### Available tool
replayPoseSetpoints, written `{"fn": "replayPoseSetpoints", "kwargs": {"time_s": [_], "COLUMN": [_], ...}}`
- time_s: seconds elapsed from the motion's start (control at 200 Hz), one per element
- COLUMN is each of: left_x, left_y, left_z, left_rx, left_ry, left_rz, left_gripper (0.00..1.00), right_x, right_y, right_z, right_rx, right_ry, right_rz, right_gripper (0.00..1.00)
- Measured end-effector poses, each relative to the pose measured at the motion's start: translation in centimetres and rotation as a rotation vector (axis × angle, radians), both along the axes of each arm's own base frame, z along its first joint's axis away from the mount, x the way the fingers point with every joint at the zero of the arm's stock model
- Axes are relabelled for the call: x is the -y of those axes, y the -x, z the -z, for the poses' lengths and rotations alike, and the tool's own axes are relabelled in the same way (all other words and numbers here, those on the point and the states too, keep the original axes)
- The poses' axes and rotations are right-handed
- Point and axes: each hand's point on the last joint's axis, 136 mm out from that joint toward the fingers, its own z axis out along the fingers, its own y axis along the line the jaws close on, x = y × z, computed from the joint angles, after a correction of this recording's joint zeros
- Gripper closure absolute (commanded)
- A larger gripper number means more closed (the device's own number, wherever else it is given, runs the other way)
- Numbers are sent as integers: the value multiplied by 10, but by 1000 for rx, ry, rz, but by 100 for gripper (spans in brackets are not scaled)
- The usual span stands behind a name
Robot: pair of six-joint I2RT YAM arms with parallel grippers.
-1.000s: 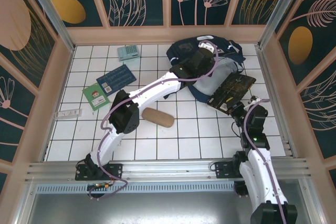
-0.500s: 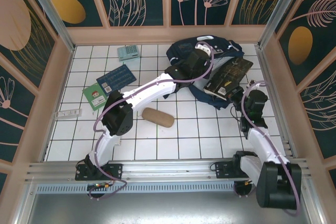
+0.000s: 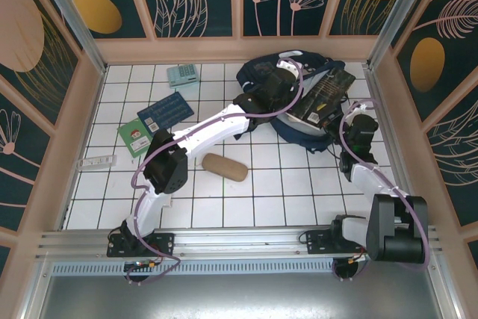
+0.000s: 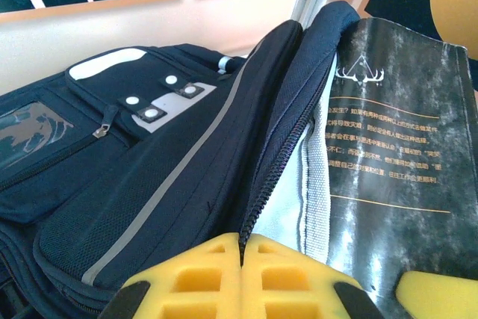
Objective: Pack books, pencil case, and school supplies into a backpack
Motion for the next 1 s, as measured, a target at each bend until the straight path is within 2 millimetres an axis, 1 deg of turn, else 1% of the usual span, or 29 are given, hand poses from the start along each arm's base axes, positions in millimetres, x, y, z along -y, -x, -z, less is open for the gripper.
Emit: {"fn": "replayPoseSetpoints", "kwargs": {"time_s": [0.18,0.22,0.285,0.43,0.5,0.671,0.746,0.816,0.886,1.001], "left_x": [1,1,1,1,2,2,1,1,0,-1], "left_y": [0,0,0,1,1,2,3,4,4,5], "left_z": [-1,-1,-1,0,-1,-1,0,1,2,3], "left_rx": [1,1,0,-5,-5,-8,-12,-15,-13,-17], "left_ry": [6,7,7,9,9,13,8,2,-6,-10], "left_rz": [1,1,1,6,6,8,8,6,-5,-8], "left_gripper": [100,100,100,100,100,100,100,100,100,100], "right_x": [-1,-1,0,6,7,5,11,17,18,16], "right_y": [0,1,1,-2,-3,-4,-2,5,15,23], "right_z": [-3,-1,8,39,47,50,53,57,59,49], "right_rx": [29,37,31,-47,-72,-91,-109,-120,-129,-108], "right_ry": [4,2,-10,-35,-45,-70,-90,-99,-95,-84], "right_rz": [7,11,22,77,102,150,202,257,289,310], "right_gripper": [100,100,100,100,100,100,100,100,100,100]}}
